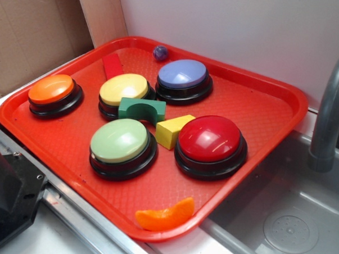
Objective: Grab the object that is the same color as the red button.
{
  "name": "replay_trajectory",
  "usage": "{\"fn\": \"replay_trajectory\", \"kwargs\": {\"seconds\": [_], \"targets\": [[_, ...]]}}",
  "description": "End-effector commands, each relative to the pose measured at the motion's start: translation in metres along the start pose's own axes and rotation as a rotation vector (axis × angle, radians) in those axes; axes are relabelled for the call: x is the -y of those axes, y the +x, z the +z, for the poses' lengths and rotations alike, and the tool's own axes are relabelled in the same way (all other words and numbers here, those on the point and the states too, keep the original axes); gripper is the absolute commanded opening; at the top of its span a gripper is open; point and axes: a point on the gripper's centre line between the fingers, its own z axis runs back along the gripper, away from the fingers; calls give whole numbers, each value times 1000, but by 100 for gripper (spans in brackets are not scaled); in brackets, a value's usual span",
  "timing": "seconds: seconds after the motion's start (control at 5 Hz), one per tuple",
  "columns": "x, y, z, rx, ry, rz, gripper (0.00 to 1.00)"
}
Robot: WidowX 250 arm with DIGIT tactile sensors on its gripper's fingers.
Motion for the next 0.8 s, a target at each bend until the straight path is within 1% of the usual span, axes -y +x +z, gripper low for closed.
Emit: {"fn": "replay_trajectory", "kwargs": {"seconds": [0.0, 0.2, 0.4, 0.6], "targets": [[-25, 39, -16, 52, -61, 304, 100], [-49, 70, -43, 91, -31, 513, 100], [-68, 94, -76, 81, 33, 654, 100], [-84, 117, -95, 127, 54, 794, 100]]}}
